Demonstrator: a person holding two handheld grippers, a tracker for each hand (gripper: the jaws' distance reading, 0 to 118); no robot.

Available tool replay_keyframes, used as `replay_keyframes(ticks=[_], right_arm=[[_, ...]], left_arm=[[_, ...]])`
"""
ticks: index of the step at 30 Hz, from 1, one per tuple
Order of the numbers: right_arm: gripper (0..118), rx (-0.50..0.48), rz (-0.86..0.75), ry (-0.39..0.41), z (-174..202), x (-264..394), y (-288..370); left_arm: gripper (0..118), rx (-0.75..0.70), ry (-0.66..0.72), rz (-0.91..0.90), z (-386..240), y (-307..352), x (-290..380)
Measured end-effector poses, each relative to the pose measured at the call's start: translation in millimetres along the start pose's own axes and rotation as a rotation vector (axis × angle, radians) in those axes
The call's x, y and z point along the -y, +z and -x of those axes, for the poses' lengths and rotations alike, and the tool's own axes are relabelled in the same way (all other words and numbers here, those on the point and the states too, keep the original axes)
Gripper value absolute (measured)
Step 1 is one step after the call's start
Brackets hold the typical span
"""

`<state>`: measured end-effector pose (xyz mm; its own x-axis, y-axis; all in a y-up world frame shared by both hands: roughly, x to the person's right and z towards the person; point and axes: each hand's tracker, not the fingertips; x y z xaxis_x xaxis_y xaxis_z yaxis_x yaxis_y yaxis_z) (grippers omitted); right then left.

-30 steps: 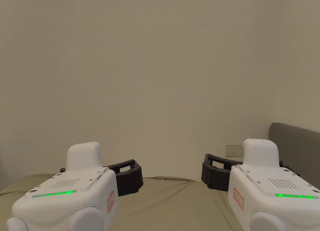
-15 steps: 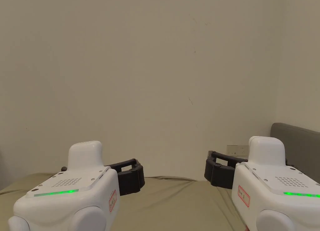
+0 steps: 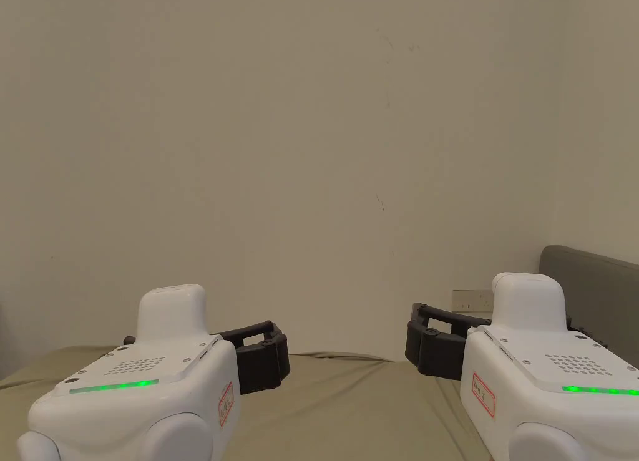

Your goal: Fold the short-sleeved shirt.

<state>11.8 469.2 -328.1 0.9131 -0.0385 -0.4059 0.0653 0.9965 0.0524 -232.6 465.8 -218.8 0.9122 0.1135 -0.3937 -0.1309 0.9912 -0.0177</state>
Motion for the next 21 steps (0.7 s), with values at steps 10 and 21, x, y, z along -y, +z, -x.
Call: replay_keyframes(ticks=[10, 21], right_arm=[[118, 0.004, -0.009, 0.003, 1.4, 1.7, -0.9], [118, 0.013, -0.011, -0.003, -0.3, 4.9, -1.5]], left_arm=[[118, -0.019, 0.001, -0.012, 2.5, -0.3, -2.9], [118, -0.027, -0.02, -0.007, 1.3, -0.9, 0.5]])
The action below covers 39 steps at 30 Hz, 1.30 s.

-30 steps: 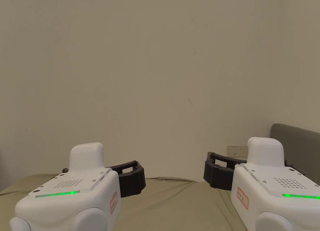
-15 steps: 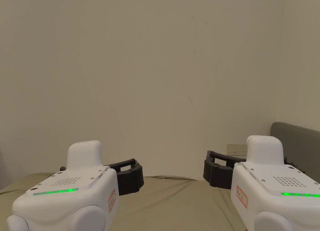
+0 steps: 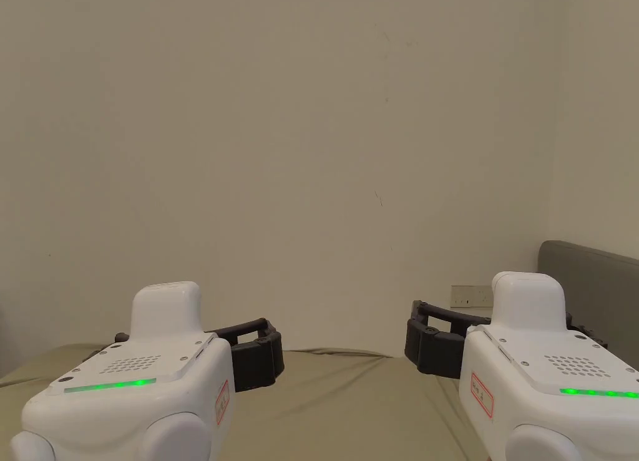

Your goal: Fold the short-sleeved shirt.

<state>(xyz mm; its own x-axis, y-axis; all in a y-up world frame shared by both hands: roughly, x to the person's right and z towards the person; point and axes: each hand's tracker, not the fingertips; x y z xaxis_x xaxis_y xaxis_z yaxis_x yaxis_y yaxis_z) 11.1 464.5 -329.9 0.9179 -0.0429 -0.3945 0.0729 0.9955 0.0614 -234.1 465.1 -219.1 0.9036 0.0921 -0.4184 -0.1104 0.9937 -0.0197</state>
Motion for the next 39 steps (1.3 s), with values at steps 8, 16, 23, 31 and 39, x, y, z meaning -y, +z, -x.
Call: replay_keyframes(ticks=[8, 16, 23, 31, 39], right_arm=[[118, -0.001, -0.001, 0.019, 2.3, -0.2, -2.0], [118, -0.003, -0.003, 0.035, 5.9, 0.9, -6.3], [118, -0.011, -0.014, 0.014, 6.0, -0.3, -8.5], [118, -0.009, -0.026, 0.025, 6.8, 1.4, -7.4], [118, -0.007, -0.036, 0.03, 8.7, 2.9, -6.5]], left_arm=[[118, 0.016, 0.019, 0.0, 0.9, 0.5, -1.2], [118, 0.001, 0.033, -0.01, 3.2, -0.5, -2.0], [118, -0.002, 0.064, -0.006, 6.2, -2.4, -3.0], [118, -0.008, 0.084, -0.014, 7.6, 0.1, -3.5], [118, -0.008, 0.041, -0.03, 2.2, 1.8, -2.3]])
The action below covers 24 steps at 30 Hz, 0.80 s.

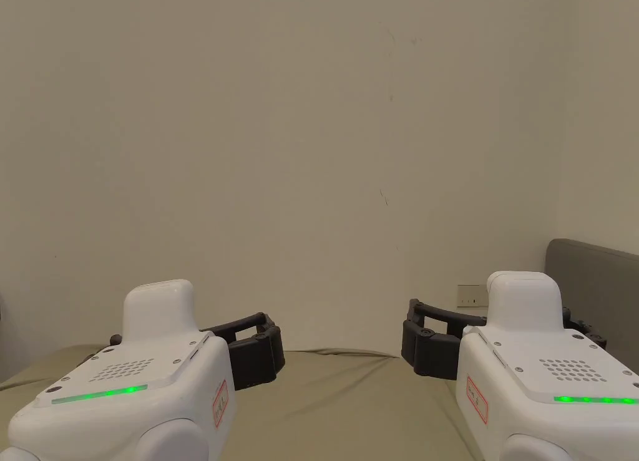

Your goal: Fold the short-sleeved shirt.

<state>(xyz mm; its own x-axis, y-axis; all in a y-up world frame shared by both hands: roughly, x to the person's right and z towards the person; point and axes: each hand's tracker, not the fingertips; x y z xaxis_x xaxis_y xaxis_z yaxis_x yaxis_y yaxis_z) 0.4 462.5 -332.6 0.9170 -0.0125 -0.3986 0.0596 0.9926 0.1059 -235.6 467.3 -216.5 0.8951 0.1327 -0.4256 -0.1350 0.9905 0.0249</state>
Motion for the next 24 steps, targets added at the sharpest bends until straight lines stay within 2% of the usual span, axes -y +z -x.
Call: replay_keyframes(ticks=[11, 16, 20, 23, 24], right_arm=[[118, -0.018, -0.016, 0.027, 2.7, 3.3, 3.0], [118, -0.01, -0.003, -0.002, -0.9, 4.0, 1.9], [118, -0.017, 0.002, -0.006, -1.2, 4.2, 2.3], [118, -0.003, 0.0, -0.007, -0.7, 4.5, 2.7], [110, -0.005, -0.001, -0.015, -2.6, 4.7, 3.5]], left_arm=[[118, -0.008, -0.017, -0.087, -7.2, 10.1, 1.7], [118, -0.034, -0.087, -0.101, -13.0, 9.2, 2.5], [118, 0.005, -0.029, -0.106, -10.8, 12.7, 1.3], [118, -0.05, -0.062, -0.097, -11.2, 11.0, 1.5], [81, 0.009, -0.09, -0.082, -9.7, 11.8, 3.6]])
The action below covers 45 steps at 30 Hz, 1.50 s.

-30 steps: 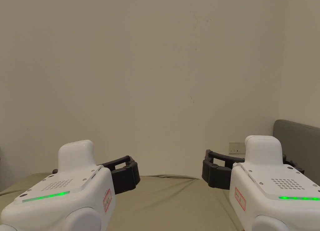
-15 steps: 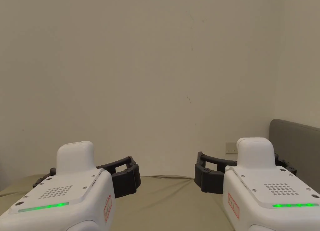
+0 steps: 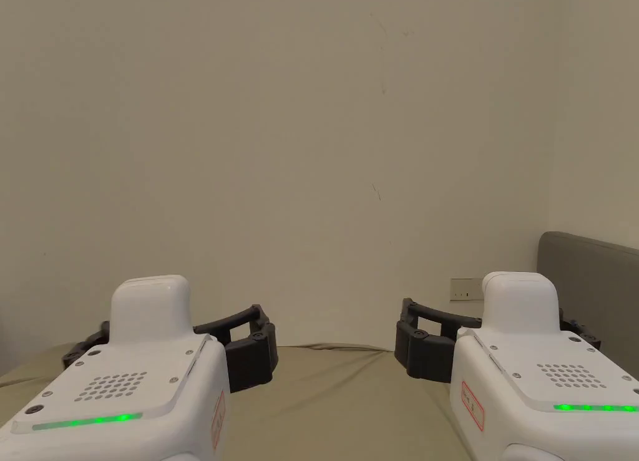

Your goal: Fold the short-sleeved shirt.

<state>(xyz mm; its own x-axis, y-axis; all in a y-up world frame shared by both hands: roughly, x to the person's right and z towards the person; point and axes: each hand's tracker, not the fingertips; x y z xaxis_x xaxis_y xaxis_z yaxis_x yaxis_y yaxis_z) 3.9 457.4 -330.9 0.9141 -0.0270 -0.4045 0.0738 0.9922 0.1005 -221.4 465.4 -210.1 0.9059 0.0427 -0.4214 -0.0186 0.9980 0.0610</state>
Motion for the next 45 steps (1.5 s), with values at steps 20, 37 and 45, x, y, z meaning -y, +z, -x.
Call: replay_keyframes(ticks=[20, 37, 45], right_arm=[[2, -0.607, 0.128, 0.025, 156.7, 45.5, -18.5], [2, -0.826, 0.322, 0.034, 186.3, 110.1, -15.1], [2, -0.645, 0.548, 0.098, 114.5, 173.7, -37.7]], left_arm=[[0, -0.348, 0.043, 0.093, 147.9, 71.2, 6.2], [0, -0.258, -0.034, 0.512, 218.8, -22.2, 125.3], [0, -0.028, 0.146, 0.883, 246.3, -157.9, 297.4]])
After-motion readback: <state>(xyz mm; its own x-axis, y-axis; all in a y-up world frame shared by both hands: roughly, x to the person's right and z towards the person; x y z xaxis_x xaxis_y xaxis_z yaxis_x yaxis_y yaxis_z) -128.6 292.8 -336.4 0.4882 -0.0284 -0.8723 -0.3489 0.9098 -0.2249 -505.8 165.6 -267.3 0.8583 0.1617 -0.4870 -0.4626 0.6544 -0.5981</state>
